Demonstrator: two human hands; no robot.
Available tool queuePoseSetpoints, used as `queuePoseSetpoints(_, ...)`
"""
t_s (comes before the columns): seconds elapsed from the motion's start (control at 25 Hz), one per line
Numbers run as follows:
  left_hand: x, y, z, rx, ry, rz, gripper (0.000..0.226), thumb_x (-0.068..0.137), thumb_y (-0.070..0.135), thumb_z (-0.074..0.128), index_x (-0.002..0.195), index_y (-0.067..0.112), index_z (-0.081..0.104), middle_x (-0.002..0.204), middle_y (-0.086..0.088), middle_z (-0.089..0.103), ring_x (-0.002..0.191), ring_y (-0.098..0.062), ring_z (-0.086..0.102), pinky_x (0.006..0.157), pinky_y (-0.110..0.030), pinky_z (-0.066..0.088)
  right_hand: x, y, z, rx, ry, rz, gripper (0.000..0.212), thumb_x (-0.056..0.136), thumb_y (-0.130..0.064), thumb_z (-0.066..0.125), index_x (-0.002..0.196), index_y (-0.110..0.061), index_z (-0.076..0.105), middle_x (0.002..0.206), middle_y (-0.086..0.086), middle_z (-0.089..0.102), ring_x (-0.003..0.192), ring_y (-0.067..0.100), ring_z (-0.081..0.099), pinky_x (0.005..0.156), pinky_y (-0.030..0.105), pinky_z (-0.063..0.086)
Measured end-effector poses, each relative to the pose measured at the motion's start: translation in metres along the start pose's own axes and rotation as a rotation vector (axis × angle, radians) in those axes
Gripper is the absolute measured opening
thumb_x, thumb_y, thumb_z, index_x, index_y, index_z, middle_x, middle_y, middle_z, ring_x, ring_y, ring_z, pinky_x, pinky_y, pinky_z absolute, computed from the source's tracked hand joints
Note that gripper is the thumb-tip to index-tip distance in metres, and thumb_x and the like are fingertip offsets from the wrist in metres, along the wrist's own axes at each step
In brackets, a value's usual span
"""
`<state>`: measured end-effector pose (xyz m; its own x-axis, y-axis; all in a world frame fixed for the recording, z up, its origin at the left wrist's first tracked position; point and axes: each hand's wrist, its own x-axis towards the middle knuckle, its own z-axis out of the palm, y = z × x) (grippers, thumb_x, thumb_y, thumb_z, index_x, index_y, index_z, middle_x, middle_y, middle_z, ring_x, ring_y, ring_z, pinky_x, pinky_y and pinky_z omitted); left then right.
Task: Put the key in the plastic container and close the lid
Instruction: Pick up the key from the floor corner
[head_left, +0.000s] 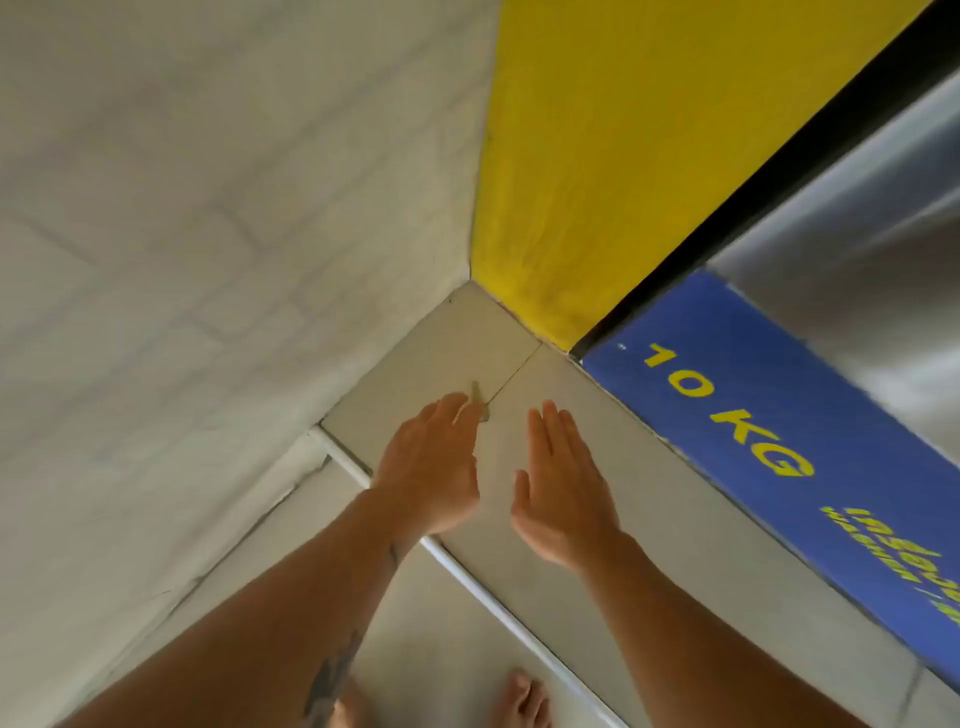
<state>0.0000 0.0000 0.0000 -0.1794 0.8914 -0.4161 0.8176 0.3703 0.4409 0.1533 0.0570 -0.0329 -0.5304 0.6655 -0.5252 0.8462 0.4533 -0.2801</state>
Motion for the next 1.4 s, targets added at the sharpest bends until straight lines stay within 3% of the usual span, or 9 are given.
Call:
queuePoseSetpoints(0.12, 0.032, -0.017, 0.028, 0.084, 0.014, 0.043, 0.072, 0.088, 0.017, 0.059, 0.15, 0.023, 0.024, 0.16, -0.003, 0.02, 0.145, -0.024, 0.024, 0.114, -0.036, 0.03, 0.034, 0.01, 0.027, -0.031, 0.058, 0.004, 0.073, 0.097, -0.024, 0.039, 0.155, -0.009, -0.002, 0.165, 0.011, -0.007, 0.151, 0.026, -0.007, 0.122, 0.043, 0.011)
queuePoseSetpoints(0.24, 0.053, -0.03, 0.053, 0.172, 0.003, 0.091, 0.074, 0.085, 0.02, 0.066, 0.148, 0.028, 0.028, 0.154, -0.004, 0.023, 0.138, -0.027, 0.03, 0.108, -0.039, 0.037, 0.047, 0.013, 0.053, -0.039, 0.169, -0.004, 0.075, 0.091, -0.022, 0.044, 0.155, -0.005, 0.008, 0.164, 0.015, 0.004, 0.152, 0.03, 0.001, 0.122, 0.046, 0.011)
queuePoseSetpoints(0.4, 0.068, -0.045, 0.067, 0.192, 0.182, 0.136, 0.039, 0.079, 0.019, 0.071, 0.115, 0.025, 0.056, 0.123, -0.005, 0.046, 0.104, -0.026, 0.047, 0.082, -0.035, 0.049, 0.05, 0.018, 0.074, -0.038, 0.299, -0.008, 0.073, 0.087, -0.026, 0.035, 0.154, -0.004, 0.016, 0.164, 0.015, 0.011, 0.152, 0.029, 0.005, 0.122, 0.047, 0.01)
queuePoseSetpoints(0.6, 0.076, -0.051, 0.067, 0.214, 0.164, 0.167, 0.035, 0.079, 0.013, 0.064, 0.11, 0.015, 0.047, 0.115, -0.009, 0.043, 0.091, -0.026, 0.046, 0.061, -0.033, 0.046, 0.054, 0.019, 0.082, -0.076, 0.303, 0.002, 0.076, 0.087, -0.03, 0.033, 0.155, -0.005, 0.011, 0.165, 0.014, 0.004, 0.152, 0.028, -0.002, 0.122, 0.048, 0.007)
queuePoseSetpoints(0.72, 0.078, -0.045, 0.057, 0.074, 0.159, -0.026, 0.028, 0.08, 0.003, 0.055, 0.102, 0.015, 0.043, 0.103, -0.004, 0.039, 0.082, -0.025, 0.047, 0.061, -0.037, 0.046, 0.052, 0.015, 0.078, -0.092, 0.255, 0.023, 0.076, 0.087, -0.03, 0.033, 0.155, -0.006, 0.01, 0.164, 0.014, 0.004, 0.152, 0.03, -0.001, 0.122, 0.049, 0.006)
queuePoseSetpoints(1.0, 0.028, -0.031, 0.001, -0.703, 0.044, -0.603, 0.031, 0.08, -0.003, 0.041, 0.082, 0.008, 0.069, 0.085, -0.008, 0.07, 0.078, -0.03, 0.069, 0.069, -0.042, 0.061, 0.035, -0.007, 0.005, -0.011, -0.092, 0.108, 0.072, 0.097, -0.026, 0.036, 0.155, -0.011, -0.004, 0.165, 0.004, -0.013, 0.151, 0.023, -0.008, 0.121, 0.04, 0.013)
queuePoseSetpoints(1.12, -0.006, -0.012, -0.039, -0.935, -0.014, -0.653, 0.03, 0.092, -0.005, 0.037, 0.08, 0.004, 0.063, 0.078, -0.015, 0.065, 0.064, -0.026, 0.068, 0.065, -0.038, 0.062, 0.003, -0.031, -0.03, 0.06, -0.118, 0.09, 0.066, 0.099, -0.024, 0.035, 0.155, -0.012, 0.004, 0.166, 0.002, -0.005, 0.151, 0.022, -0.004, 0.119, 0.038, 0.013)
queuePoseSetpoints(1.28, -0.057, 0.014, -0.098, -1.003, 0.006, -0.659, 0.036, 0.085, -0.006, 0.032, 0.077, 0.001, 0.067, 0.077, -0.016, 0.065, 0.052, -0.022, 0.061, 0.06, -0.036, 0.061, -0.055, -0.069, -0.08, 0.112, -0.088, 0.052, 0.063, 0.1, -0.024, 0.034, 0.155, -0.014, 0.004, 0.166, 0.001, -0.003, 0.151, 0.02, -0.004, 0.12, 0.036, 0.012)
queuePoseSetpoints(1.4, -0.105, 0.039, -0.145, -0.925, -0.006, -0.589, 0.017, 0.083, 0.008, 0.054, 0.075, 0.003, 0.068, 0.065, -0.007, 0.063, 0.05, -0.018, 0.054, 0.054, -0.028, 0.049, -0.103, -0.101, -0.131, 0.101, -0.048, 0.0, 0.063, 0.101, -0.024, 0.034, 0.155, -0.013, 0.005, 0.166, 0.003, 0.0, 0.152, 0.021, -0.001, 0.119, 0.035, 0.014)
